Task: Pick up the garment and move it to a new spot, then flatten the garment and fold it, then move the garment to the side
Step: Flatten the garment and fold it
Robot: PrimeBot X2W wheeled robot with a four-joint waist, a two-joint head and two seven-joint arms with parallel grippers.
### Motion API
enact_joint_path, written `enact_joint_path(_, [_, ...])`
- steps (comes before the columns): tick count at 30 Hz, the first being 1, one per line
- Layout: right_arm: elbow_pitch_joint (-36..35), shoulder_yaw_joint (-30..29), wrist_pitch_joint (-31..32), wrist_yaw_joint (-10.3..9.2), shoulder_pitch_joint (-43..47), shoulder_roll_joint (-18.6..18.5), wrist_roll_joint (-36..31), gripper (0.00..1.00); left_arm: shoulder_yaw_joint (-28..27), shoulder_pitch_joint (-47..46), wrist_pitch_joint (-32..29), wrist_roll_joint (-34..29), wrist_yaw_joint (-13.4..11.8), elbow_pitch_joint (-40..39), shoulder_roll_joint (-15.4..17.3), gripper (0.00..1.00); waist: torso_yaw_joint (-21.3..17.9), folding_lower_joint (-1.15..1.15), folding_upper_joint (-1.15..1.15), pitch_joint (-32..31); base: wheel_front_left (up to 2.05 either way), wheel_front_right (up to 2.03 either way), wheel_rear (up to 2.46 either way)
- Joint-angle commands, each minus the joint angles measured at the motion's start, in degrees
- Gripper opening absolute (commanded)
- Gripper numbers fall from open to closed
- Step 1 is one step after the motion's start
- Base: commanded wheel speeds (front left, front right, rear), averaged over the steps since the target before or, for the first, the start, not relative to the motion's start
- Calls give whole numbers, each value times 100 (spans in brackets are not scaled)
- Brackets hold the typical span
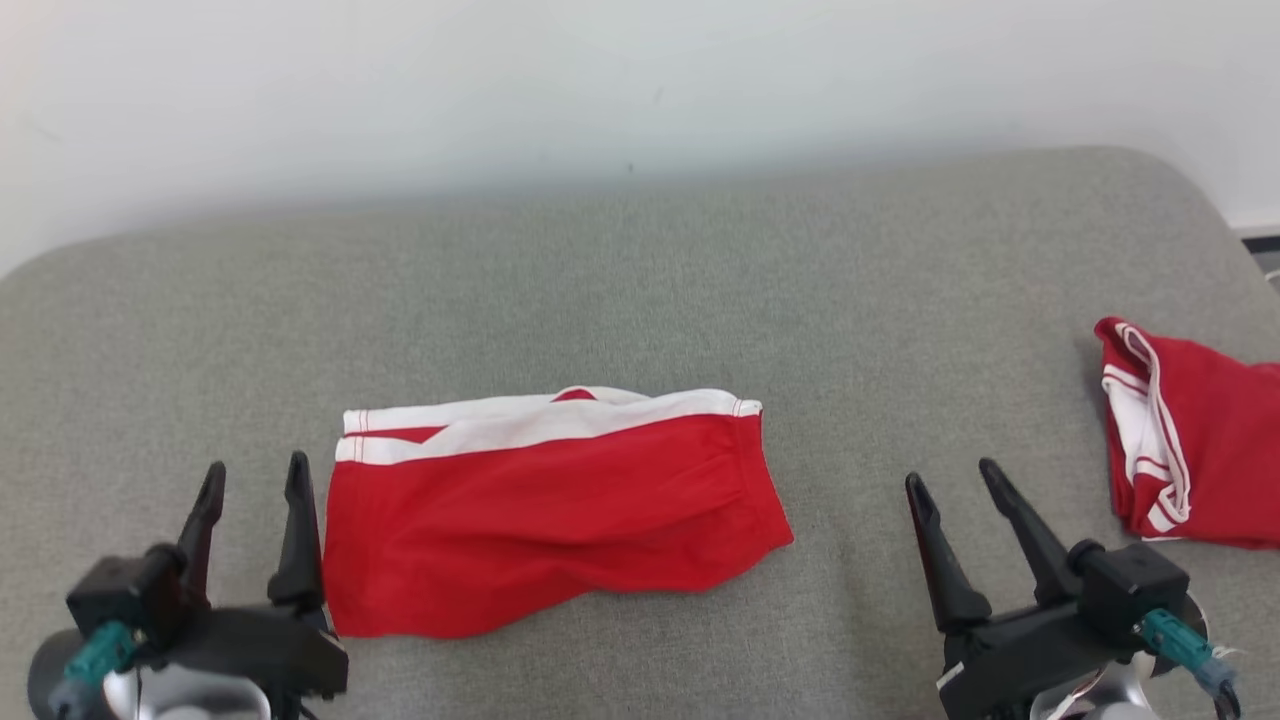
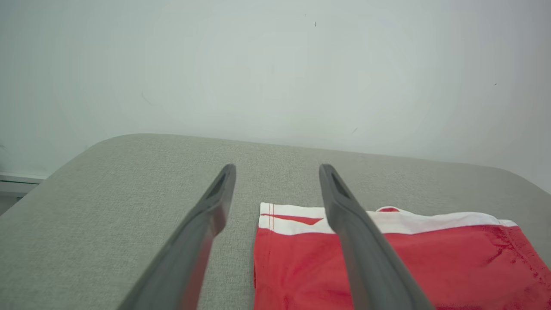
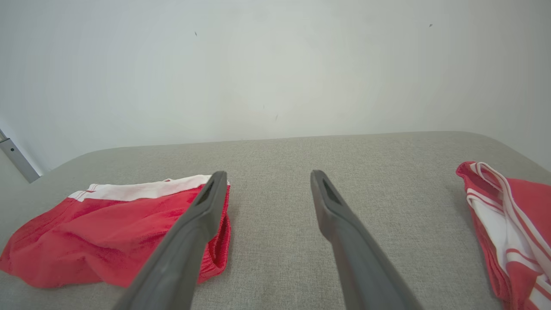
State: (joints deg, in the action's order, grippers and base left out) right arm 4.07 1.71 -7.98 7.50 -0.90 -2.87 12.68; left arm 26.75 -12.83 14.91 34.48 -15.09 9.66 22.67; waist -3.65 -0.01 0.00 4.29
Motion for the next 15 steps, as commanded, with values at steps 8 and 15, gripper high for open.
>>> enact_joint_path(8, [115,-167,67,-3,360,-10,-9,100,-153,625,23,-726,292,-365,-25,100,134,1,0,-474,0,0,0])
enact_joint_path(15, [52,-238,78,-3,498,-10,-13,100,-365,803,24,-842,504,-221,-136,100,207,1,0,-572,0,0,0])
